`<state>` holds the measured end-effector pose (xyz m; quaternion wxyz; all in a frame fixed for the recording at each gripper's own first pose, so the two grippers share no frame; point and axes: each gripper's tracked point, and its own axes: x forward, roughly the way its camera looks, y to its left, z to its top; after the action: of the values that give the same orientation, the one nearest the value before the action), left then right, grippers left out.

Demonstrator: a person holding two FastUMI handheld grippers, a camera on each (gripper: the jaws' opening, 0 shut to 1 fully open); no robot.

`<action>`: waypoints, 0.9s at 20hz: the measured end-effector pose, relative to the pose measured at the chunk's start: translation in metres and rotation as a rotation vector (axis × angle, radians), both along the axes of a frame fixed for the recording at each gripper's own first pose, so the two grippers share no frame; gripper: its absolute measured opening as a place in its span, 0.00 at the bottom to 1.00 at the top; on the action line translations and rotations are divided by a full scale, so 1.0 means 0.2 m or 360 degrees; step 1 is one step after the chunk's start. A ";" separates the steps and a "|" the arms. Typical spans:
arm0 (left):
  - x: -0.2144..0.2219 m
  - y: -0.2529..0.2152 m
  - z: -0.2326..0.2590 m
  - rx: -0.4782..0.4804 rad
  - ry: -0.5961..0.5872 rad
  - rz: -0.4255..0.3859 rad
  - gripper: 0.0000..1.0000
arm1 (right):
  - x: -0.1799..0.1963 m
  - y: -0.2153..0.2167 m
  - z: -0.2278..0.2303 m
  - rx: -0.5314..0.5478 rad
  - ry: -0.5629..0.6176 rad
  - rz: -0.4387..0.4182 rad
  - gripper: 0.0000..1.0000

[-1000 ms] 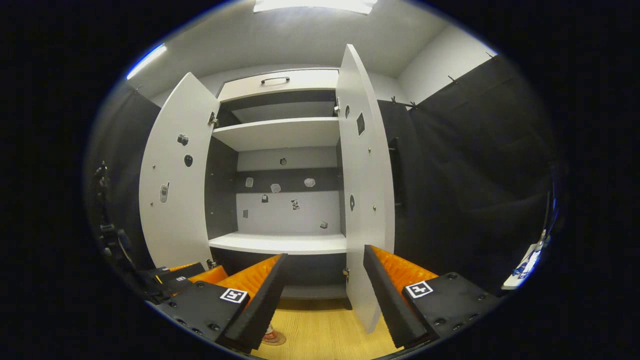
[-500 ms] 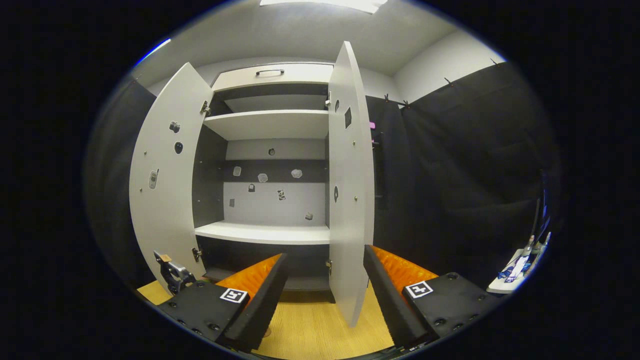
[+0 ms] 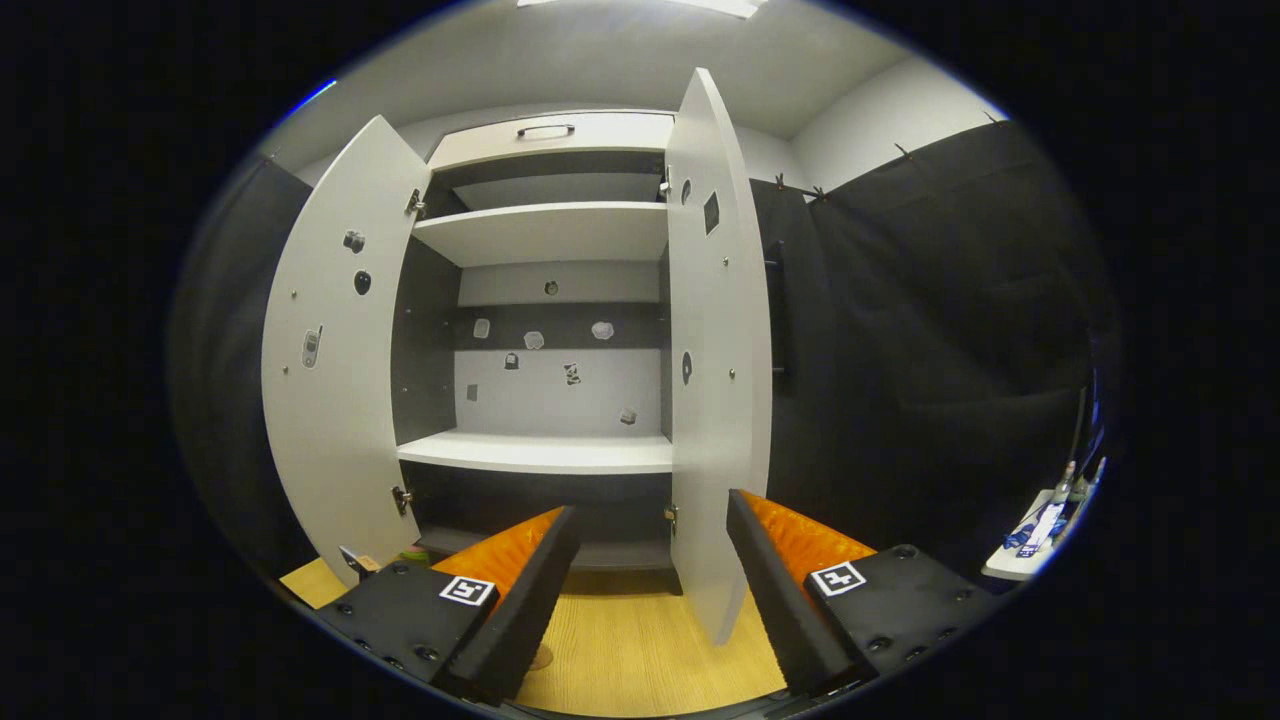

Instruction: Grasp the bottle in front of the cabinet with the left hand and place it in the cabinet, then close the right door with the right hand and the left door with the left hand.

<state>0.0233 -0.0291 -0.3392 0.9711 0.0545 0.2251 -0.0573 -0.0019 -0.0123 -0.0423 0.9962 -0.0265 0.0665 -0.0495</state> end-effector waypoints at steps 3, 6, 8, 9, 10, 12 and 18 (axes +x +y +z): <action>0.01 -0.01 0.21 0.0028 -0.0041 -0.0060 0.72 | 0.01 0.01 -0.01 0.0009 0.0006 0.0010 0.98; 0.13 -0.09 0.61 -0.0006 -0.0132 -0.0106 0.71 | 0.02 -0.01 -0.04 0.0007 0.0016 -0.0002 0.98; 0.23 -0.15 0.91 -0.0045 -0.0156 -0.0164 0.71 | 0.02 -0.02 -0.06 0.0015 0.0034 -0.0006 0.98; 0.30 -0.17 1.06 -0.0057 -0.0193 -0.0187 0.71 | 0.02 -0.02 -0.08 0.0025 0.0041 -0.0008 0.98; 0.38 -0.18 1.20 -0.0056 -0.0233 -0.0199 0.71 | 0.02 -0.03 -0.09 0.0038 0.0046 -0.0010 0.98; 0.57 -0.21 1.42 -0.0044 -0.0296 -0.0221 0.71 | 0.01 -0.05 -0.09 0.0061 0.0043 -0.0024 0.98; 1.23 -0.33 1.57 -0.0078 -0.0265 -0.0197 0.71 | -0.08 -0.24 -0.03 0.0052 -0.0013 -0.0179 0.98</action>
<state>0.2696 -0.0946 -0.0246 0.9821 0.0492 0.1385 -0.1177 -0.0186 -0.0597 -0.0483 0.9924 -0.0063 0.0646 -0.1043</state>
